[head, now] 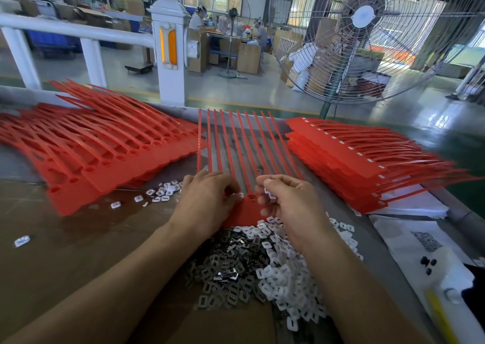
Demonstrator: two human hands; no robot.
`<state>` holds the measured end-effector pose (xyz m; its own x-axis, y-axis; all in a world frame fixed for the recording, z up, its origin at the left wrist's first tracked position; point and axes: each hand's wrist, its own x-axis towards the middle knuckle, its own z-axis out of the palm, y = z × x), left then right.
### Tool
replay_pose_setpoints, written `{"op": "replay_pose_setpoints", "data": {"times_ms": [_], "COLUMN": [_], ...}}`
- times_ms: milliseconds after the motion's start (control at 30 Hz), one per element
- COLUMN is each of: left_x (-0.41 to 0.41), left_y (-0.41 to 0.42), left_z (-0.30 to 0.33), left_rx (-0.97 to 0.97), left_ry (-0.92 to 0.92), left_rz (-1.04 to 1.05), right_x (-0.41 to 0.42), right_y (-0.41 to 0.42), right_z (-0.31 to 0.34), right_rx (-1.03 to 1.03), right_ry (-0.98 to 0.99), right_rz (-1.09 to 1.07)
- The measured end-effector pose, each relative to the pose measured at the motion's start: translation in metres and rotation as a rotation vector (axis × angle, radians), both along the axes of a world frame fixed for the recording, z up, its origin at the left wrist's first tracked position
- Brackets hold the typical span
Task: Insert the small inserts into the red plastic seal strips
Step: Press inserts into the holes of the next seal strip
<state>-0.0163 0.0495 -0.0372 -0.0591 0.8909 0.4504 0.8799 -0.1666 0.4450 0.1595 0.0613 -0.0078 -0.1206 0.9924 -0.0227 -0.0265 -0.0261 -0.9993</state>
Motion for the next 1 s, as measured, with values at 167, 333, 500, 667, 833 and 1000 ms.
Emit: {"op": "replay_pose_setpoints", "data": {"times_ms": [167, 333, 500, 667, 833, 1000], "left_x": [0.0, 0.0, -0.002, -0.002, 0.002, 0.007], "left_y": [-0.002, -0.006, -0.011, -0.014, -0.014, -0.018], "left_z": [0.001, 0.003, 0.006, 0.007, 0.011, 0.015], "left_rx": [-0.014, -0.023, -0.042, -0.049, -0.061, -0.063], "left_ry": [0.004, 0.017, 0.129, 0.229, 0.307, 0.41], "left_rz": [0.009, -0.009, -0.046, -0.077, -0.077, -0.078], "right_x": [0.001, 0.002, 0.004, 0.005, 0.006, 0.006], "right_y": [0.001, 0.002, 0.002, 0.004, 0.007, 0.01], "right_z": [-0.001, -0.001, -0.002, -0.003, -0.006, -0.01], "right_rx": [0.0, 0.011, 0.008, 0.005, 0.0, -0.021], "right_ry": [0.011, 0.009, 0.005, 0.013, 0.004, 0.001], "right_rz": [0.004, 0.015, 0.021, 0.018, 0.01, -0.019]}}
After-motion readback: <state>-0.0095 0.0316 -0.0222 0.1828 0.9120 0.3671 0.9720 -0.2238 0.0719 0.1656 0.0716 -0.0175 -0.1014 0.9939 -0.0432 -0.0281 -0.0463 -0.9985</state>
